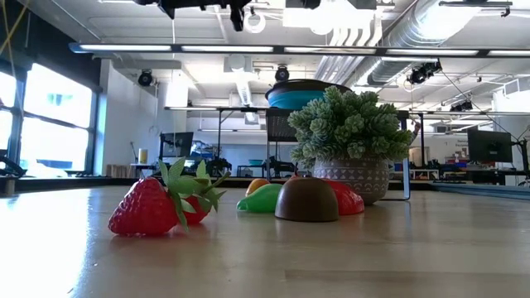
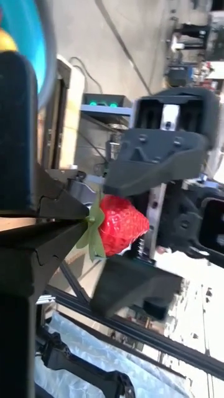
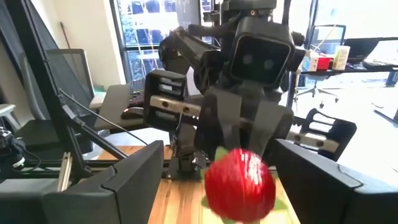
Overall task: Pick & Place Fruit
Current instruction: Put the red strawberry into the blue strainer bowl
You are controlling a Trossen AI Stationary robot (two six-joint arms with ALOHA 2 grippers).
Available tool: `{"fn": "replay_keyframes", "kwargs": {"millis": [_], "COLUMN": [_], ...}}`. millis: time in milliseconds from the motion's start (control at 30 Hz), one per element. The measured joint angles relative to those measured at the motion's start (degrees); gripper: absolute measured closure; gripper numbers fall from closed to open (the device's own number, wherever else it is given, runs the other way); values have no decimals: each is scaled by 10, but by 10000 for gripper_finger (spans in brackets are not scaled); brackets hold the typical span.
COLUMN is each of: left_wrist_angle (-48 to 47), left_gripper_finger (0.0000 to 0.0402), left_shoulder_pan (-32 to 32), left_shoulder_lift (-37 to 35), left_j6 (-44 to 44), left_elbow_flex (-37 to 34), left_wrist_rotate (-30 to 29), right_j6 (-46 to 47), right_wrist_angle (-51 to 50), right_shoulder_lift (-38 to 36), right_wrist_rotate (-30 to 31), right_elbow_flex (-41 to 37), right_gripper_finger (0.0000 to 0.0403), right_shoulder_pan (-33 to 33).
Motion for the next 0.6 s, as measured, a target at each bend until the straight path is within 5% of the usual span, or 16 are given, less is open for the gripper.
{"fn": "replay_keyframes", "kwargs": {"millis": [600], "left_wrist_angle": [14], "left_gripper_finger": [400], "left_shoulder_pan": [1], "left_shoulder_lift": [-1], "left_j6": [-7], "left_elbow_flex": [0], "left_wrist_rotate": [11], "right_j6": [0], "right_wrist_angle": [-8], "right_shoulder_lift": [0], "right_wrist_rotate": [-2], "right_elbow_flex": [0], "right_gripper_finger": [126], "right_shoulder_pan": [0]}}
